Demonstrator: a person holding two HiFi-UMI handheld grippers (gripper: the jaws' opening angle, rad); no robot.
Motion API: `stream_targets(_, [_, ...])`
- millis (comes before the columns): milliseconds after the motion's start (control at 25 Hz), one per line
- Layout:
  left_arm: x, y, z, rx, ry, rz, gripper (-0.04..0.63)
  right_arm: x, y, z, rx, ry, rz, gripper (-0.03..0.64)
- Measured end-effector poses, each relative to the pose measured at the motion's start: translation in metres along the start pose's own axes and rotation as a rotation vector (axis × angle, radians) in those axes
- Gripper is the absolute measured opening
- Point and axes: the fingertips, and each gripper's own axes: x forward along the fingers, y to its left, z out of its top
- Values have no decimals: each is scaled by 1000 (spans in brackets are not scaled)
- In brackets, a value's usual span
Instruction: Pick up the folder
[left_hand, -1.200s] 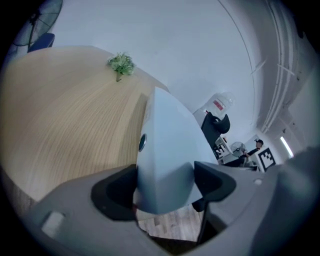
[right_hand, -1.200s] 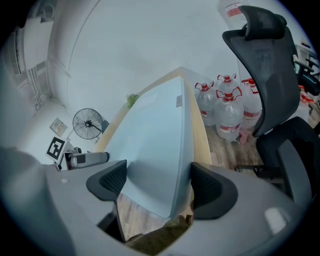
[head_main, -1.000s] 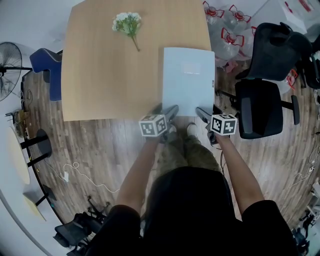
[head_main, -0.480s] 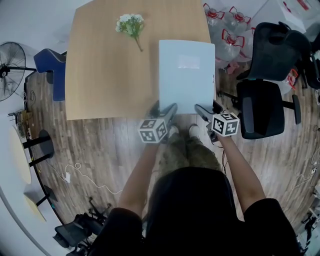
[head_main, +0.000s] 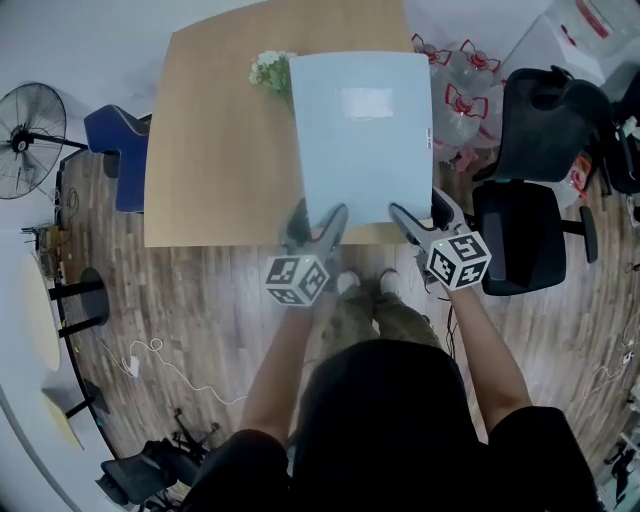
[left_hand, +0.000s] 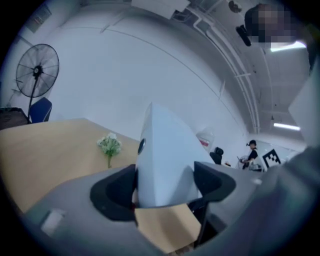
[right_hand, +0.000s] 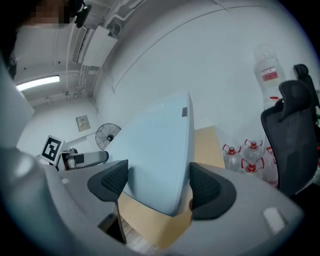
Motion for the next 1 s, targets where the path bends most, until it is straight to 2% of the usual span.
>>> stream_targets(240, [-37, -26, 72, 49, -175, -36, 367, -24, 51, 77, -203, -135, 41, 385])
stream_targets(480, [-82, -64, 130, 149, -318, -74, 367, -66, 100, 127, -328, -283, 66, 385])
stream_targets(640, [-109, -83, 156, 213, -365, -113, 367, -90, 126, 145, -367, -342, 64, 385])
stream_targets(1000, [-138, -113, 172, 252, -422, -151, 366, -127, 146, 158, -395, -394, 63, 383])
